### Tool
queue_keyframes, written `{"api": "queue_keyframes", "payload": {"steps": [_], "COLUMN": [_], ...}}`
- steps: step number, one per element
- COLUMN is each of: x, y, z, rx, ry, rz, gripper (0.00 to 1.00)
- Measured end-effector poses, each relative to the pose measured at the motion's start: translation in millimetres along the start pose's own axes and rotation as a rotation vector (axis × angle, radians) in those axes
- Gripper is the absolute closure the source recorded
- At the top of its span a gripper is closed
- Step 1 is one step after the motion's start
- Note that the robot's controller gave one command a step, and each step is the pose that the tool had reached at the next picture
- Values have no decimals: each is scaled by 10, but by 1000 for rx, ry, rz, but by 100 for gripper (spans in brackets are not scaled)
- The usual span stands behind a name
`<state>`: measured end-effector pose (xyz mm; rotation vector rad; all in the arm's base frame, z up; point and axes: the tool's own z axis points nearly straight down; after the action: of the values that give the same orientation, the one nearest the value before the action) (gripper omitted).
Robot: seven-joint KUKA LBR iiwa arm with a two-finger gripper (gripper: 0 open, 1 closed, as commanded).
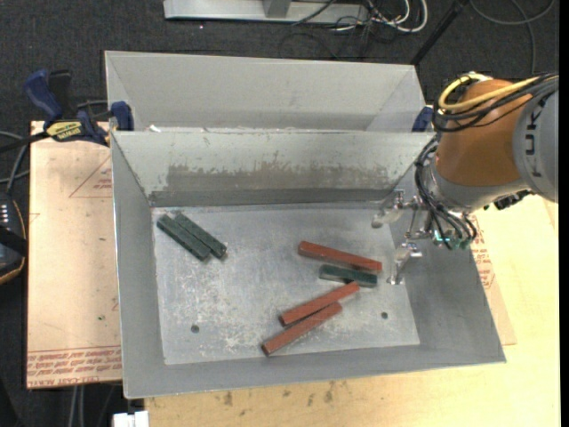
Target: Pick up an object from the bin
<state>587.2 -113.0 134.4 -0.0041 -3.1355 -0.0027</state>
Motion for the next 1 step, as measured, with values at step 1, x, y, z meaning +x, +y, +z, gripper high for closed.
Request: {"api": "queue_keyframes", "payload": {"steps": [1], "x": [-20], "y": [2], "z": [-40], "rx": [1], "ry": [-7], "rz": [-2], "gripper": [0]}}
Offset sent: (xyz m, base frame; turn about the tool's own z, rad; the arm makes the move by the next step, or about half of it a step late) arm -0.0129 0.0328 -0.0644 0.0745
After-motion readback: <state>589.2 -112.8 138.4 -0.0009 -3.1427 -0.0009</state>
